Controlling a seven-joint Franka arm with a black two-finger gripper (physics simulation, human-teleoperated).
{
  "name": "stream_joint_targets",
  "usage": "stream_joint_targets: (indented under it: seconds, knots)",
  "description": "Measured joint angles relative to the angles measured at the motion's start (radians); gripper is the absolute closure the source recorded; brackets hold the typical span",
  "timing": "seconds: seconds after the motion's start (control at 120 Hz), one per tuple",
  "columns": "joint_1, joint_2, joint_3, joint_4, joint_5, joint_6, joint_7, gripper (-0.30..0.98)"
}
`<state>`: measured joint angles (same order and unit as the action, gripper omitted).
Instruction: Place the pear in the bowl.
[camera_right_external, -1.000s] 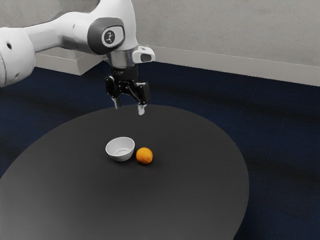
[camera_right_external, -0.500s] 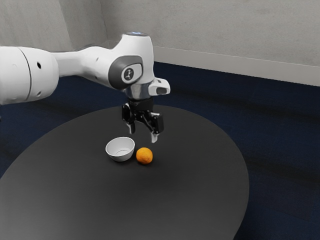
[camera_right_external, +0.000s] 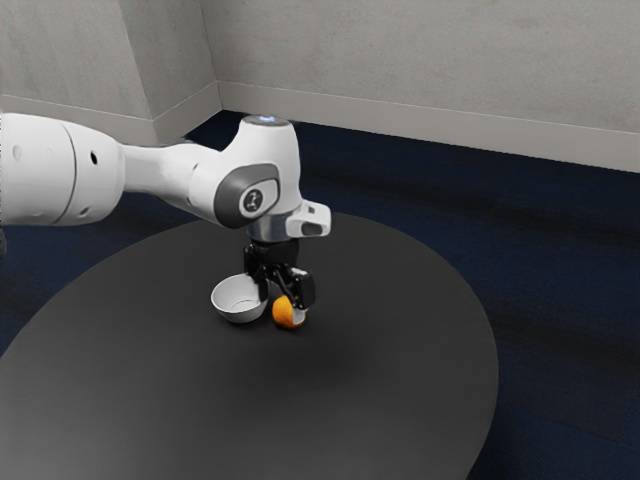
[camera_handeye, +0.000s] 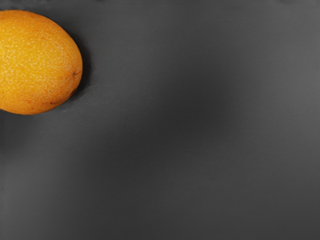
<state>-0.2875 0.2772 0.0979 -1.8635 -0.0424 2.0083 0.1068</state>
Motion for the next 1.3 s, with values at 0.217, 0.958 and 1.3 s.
stream_joint_targets:
  seconds: [0.217, 0.958, 1.3]
  knots:
    - [0.062, 0.069, 0.003, 0.048, -0.011, 0.087, 0.133, 0.00]
    - [0.117, 0.228, 0.011, 0.168, -0.077, 0.133, 0.638, 0.00]
    - [0.117, 0.281, 0.011, 0.207, -0.096, 0.137, 0.761, 0.00]
